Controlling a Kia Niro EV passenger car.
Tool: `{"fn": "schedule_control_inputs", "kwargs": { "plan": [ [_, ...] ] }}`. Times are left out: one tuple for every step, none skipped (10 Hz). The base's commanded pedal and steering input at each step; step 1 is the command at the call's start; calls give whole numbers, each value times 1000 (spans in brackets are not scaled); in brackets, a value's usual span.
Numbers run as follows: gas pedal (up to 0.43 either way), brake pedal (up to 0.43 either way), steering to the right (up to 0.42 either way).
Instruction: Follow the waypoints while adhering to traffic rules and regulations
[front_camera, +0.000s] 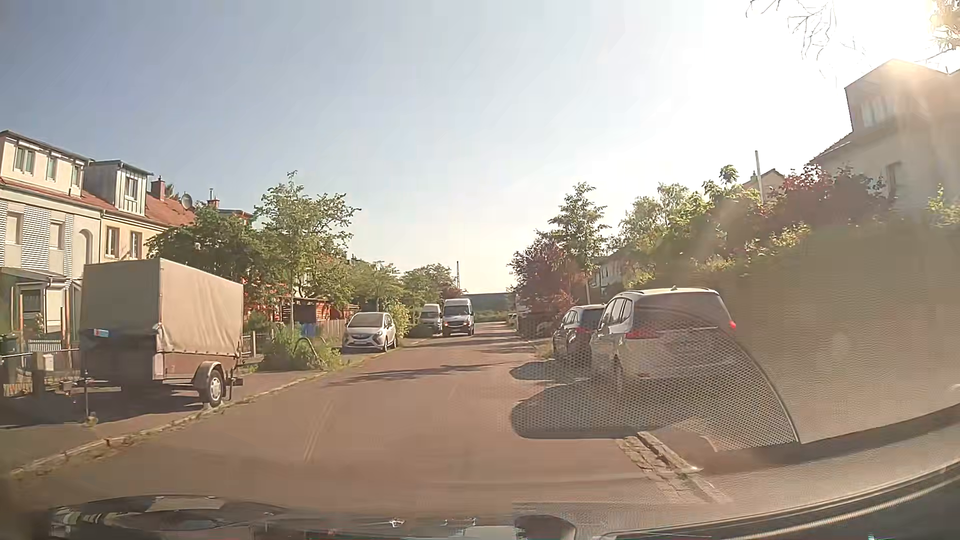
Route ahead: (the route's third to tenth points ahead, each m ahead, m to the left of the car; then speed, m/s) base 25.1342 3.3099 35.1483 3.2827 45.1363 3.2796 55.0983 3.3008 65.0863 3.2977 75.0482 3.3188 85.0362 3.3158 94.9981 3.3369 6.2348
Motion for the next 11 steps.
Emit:
{"fn": "schedule_control_inputs", "kwargs": {
  "plan": [
    [87,0,-5],
    [87,0,-5],
    [87,0,-6],
    [87,0,-6],
    [87,0,-5],
    [87,0,-1],
    [87,0,-1],
    [87,0,-6],
    [87,0,-5],
    [87,0,-4],
    [87,0,-3]
  ]
}}
